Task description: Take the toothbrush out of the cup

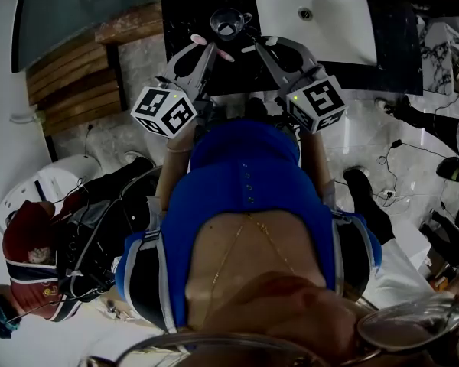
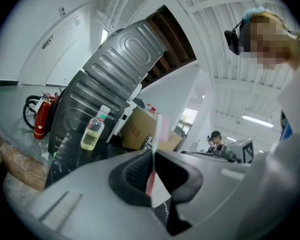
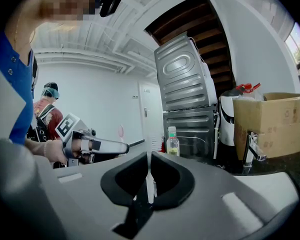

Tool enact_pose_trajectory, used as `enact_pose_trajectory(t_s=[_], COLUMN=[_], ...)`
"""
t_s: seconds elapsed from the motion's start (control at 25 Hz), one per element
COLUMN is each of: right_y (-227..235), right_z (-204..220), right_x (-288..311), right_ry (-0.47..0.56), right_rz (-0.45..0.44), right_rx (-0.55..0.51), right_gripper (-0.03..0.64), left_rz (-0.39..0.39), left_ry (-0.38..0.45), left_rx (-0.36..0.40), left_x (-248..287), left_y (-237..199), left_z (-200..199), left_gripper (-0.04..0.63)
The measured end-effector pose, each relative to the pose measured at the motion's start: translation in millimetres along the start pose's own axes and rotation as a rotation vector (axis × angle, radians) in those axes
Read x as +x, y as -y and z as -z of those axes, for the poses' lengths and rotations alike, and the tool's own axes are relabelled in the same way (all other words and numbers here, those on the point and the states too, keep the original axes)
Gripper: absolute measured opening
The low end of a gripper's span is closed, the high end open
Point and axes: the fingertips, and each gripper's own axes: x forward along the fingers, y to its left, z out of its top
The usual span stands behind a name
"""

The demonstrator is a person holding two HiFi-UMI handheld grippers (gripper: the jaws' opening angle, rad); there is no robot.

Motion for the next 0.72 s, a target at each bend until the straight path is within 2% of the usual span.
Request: enact_pose_trajectory(t_s=[0.72], right_y=[1.5], right_z=[6.8], right_x=[2.4], right_ry=[-0.02], right_rz=[0.01], right_rx=[-0.007], right_gripper=[0.02], left_rz=[0.013], left_ry=[-0.013], left_rx=[-0.004], left_x=[2.9], left_y=[-2.2], left_z=[5.5], left_gripper=[0.015])
